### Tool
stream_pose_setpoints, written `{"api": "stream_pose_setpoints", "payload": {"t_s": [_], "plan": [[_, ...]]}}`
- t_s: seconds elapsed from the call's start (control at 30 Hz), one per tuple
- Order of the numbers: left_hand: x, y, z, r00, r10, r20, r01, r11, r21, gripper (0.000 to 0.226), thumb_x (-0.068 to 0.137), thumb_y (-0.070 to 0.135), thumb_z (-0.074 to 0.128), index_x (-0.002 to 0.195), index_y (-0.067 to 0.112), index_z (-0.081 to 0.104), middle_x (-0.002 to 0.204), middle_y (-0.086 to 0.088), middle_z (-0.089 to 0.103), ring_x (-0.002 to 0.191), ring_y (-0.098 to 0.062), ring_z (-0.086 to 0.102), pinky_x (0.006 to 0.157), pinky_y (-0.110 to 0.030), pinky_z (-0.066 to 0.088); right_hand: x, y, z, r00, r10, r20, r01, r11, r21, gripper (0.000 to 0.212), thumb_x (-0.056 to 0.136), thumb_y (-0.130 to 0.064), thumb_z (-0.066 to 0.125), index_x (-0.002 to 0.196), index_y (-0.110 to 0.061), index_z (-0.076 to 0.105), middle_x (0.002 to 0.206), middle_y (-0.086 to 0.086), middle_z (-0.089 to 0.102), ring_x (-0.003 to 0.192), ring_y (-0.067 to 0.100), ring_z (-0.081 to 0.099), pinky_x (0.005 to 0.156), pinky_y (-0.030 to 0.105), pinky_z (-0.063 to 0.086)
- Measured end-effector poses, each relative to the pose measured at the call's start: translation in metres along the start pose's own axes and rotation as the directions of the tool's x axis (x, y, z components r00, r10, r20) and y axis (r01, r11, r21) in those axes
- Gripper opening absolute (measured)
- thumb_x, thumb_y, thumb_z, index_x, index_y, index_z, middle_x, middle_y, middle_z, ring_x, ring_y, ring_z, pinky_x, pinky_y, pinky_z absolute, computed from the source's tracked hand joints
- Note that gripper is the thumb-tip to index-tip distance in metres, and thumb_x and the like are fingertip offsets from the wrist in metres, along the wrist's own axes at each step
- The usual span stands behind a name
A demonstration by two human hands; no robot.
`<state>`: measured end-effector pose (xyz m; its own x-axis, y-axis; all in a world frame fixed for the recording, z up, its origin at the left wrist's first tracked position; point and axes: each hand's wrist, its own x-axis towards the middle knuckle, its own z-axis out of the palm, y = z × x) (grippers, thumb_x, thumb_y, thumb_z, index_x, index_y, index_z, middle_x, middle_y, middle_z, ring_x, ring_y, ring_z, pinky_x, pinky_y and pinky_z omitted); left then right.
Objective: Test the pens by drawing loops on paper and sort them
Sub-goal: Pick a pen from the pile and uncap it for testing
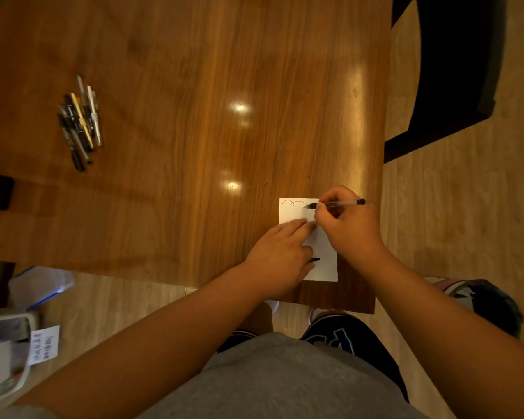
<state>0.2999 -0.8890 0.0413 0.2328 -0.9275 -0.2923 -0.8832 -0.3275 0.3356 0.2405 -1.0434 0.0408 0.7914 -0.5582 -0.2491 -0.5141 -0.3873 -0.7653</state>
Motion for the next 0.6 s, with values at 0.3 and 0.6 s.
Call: {"api": "stream_pose_setpoints", "payload": {"t_s": [0.3, 0.6], "plan": [[0.005, 0.002, -0.004, 0.998, 0.000, 0.057, -0.003, 0.998, 0.055, 0.040, 0.099, 0.048, 0.037, 0.119, 0.026, 0.065, 0.158, -0.005, 0.024, 0.140, -0.027, 0.023, 0.103, -0.044, 0.032, 0.004, 0.002, -0.002, 0.999, -0.008, -0.040, 0.009, 0.999, 0.031, 0.005, 0.092, -0.025, 0.062, 0.092, -0.029, 0.058, 0.078, -0.022, 0.058, 0.073, -0.003, 0.060, 0.052, 0.008, 0.040], [0.007, 0.002, 0.001, 1.000, 0.028, -0.003, -0.027, 0.998, 0.051, 0.038, 0.096, 0.046, 0.045, 0.111, 0.023, 0.071, 0.153, -0.008, 0.035, 0.137, -0.030, 0.031, 0.107, -0.046, 0.031, 0.000, 0.010, -0.014, 0.998, 0.008, -0.056, -0.007, 1.000, 0.020, 0.003, 0.093, -0.025, 0.062, 0.094, -0.027, 0.059, 0.079, -0.019, 0.060, 0.072, 0.000, 0.061, 0.054, 0.009, 0.041]]}}
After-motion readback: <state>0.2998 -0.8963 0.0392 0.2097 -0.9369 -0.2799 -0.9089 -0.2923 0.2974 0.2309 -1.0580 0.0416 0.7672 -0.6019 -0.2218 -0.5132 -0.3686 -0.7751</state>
